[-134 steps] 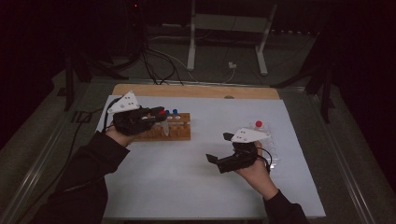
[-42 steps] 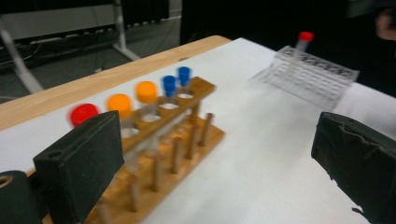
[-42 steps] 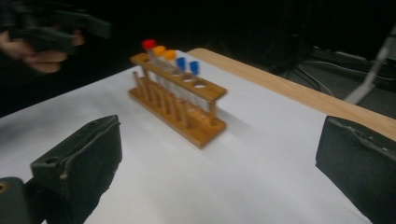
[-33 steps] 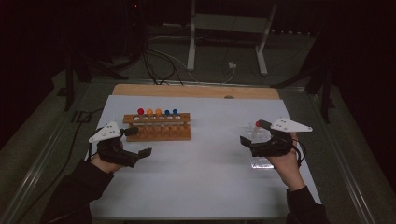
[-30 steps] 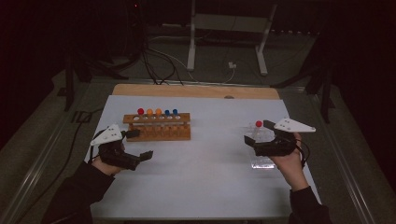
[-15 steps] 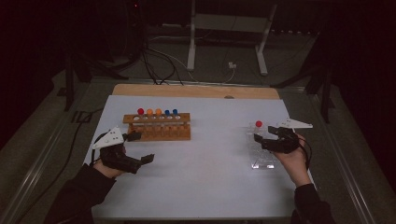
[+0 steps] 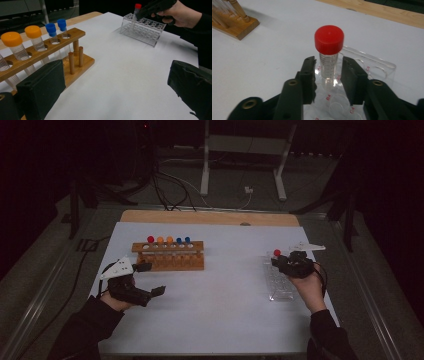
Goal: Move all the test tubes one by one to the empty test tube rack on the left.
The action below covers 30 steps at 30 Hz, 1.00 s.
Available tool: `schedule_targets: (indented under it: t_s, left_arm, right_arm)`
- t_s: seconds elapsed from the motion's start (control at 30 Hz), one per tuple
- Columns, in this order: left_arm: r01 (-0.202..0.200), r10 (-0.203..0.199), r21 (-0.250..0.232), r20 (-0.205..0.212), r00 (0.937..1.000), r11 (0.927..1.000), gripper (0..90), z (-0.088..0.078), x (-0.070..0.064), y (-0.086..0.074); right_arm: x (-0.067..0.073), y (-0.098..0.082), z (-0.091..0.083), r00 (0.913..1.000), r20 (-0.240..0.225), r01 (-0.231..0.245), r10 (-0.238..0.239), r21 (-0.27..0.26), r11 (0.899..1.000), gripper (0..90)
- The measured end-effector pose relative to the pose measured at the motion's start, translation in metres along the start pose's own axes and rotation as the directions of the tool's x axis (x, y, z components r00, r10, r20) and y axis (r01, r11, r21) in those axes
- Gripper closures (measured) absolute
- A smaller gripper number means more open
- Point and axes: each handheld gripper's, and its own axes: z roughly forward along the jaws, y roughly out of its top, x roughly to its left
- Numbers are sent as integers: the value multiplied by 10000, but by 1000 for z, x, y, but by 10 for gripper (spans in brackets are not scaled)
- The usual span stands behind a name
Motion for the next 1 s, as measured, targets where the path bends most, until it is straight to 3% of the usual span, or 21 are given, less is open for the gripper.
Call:
schedule_targets:
  t_s: [0.17,0.37,0.6,0.83,1.0]
  left_arm:
    - [20,-20,-11,13,10000,10000,21,0,0,0]
    - [27,-27,31,31,10000,10000,21,1,0,0]
    - [51,-51,55,121,9999,10000,21,0,0,3]
    - [82,-86,151,235,9997,9999,21,2,-1,6]
    - [71,-80,208,471,9989,9998,21,7,-3,11]
  right_arm:
    - [3,1,3,9995,269,139,-142,116,9998,736]
    - [5,5,-5,9986,440,314,-309,-111,9994,743]
    - [10,20,-25,9959,613,697,-661,-592,9958,744]
    - [19,33,-45,9947,458,967,-917,-1245,9875,744]
    - [35,37,-46,9915,93,1299,-1298,-1239,9838,744]
